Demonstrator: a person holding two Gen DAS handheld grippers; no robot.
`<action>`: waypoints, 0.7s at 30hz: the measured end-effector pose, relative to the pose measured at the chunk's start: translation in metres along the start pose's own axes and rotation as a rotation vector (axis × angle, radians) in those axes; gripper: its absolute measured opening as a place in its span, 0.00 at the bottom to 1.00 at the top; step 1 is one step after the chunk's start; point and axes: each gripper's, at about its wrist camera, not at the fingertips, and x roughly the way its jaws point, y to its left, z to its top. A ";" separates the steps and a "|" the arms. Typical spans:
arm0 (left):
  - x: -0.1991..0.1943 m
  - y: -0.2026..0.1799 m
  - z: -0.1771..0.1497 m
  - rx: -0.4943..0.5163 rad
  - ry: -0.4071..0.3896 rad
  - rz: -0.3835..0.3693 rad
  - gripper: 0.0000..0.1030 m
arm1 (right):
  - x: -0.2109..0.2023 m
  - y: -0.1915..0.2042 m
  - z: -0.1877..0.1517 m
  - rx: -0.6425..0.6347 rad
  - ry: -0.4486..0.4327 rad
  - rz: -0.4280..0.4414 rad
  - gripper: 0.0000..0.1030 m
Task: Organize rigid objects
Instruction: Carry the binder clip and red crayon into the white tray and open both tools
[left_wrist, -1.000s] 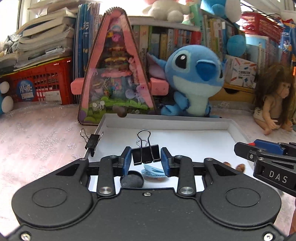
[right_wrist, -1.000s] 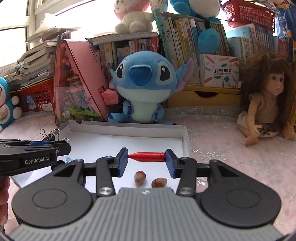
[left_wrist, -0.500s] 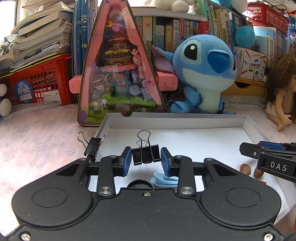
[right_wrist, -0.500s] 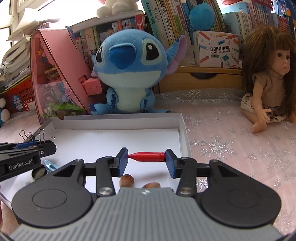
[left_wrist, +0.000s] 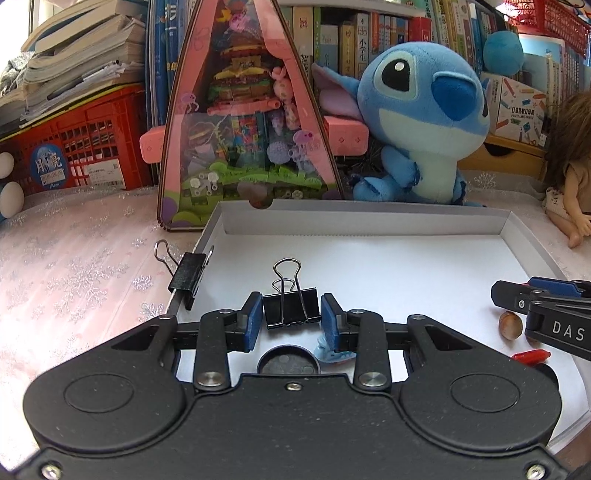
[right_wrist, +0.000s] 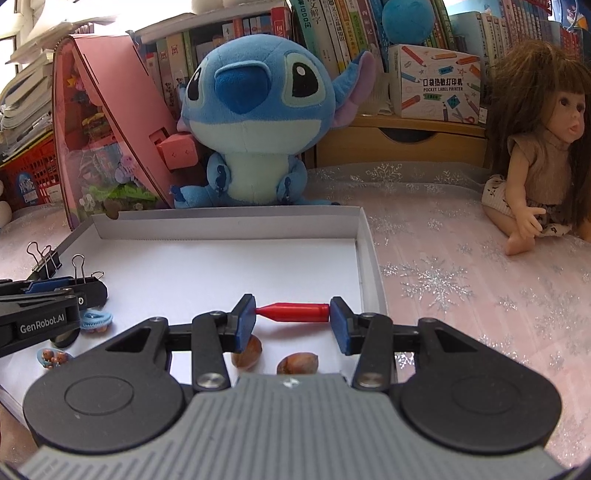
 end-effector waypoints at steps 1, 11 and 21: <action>0.000 0.000 0.000 -0.005 0.001 -0.001 0.31 | 0.000 0.000 0.000 -0.002 0.003 -0.002 0.47; 0.002 0.000 0.001 0.002 0.006 -0.001 0.32 | 0.005 0.006 0.001 -0.050 0.037 -0.020 0.47; -0.021 0.001 0.006 0.031 -0.028 -0.005 0.53 | -0.006 0.004 0.002 -0.023 0.006 -0.008 0.68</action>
